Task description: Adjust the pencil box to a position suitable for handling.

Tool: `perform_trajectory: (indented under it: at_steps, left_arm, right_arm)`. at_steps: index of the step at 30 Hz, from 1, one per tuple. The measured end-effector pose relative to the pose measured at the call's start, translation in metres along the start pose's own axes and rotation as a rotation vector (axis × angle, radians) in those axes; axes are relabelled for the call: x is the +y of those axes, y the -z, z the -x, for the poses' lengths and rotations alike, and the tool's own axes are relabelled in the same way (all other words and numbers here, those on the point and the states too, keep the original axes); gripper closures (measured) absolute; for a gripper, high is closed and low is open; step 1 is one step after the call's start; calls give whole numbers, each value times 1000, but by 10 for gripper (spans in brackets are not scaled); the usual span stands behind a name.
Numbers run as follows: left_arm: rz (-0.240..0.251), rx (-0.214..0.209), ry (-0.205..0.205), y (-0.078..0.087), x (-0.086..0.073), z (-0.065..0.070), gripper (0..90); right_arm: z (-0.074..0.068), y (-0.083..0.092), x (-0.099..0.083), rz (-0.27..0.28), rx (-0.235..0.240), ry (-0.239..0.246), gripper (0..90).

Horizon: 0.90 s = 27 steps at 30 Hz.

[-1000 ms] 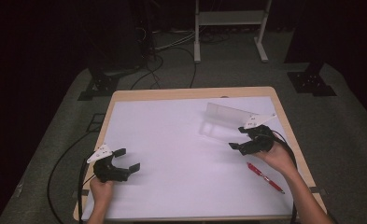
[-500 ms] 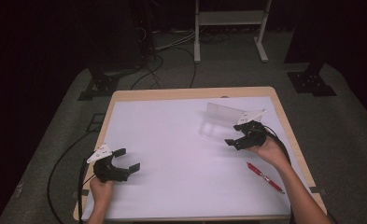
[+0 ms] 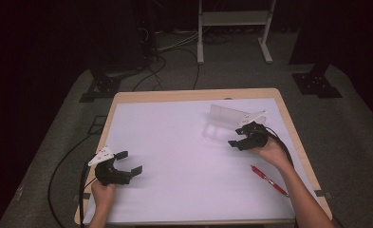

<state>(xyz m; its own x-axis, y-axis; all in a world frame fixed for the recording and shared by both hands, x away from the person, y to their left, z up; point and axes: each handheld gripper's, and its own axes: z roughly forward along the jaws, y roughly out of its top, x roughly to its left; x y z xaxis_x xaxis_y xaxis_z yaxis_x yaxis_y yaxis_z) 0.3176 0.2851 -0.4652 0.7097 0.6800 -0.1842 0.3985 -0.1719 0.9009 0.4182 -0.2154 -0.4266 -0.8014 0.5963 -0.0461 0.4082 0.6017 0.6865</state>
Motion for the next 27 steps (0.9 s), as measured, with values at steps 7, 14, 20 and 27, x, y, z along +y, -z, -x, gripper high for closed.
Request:
perform_trajectory:
  at_steps: [7, 14, 20, 27]
  left_arm:
    - [0, 0, 1, 0, 0, 0, 0]
    - [1, -1, 1, 0, 0, 0, 0]
    - [1, 0, 0, 0, 0, 0, 0]
    - [1, 0, 1, 0, 0, 0, 0]
  right_arm:
    - [1, -5, -1, -13, 7, 2, 417]
    - [1, -10, -2, -24, 13, 8, 453]
    - [1, -14, -2, -37, 16, 14, 495]
    - [4, -19, -5, -50, 26, 9, 548]
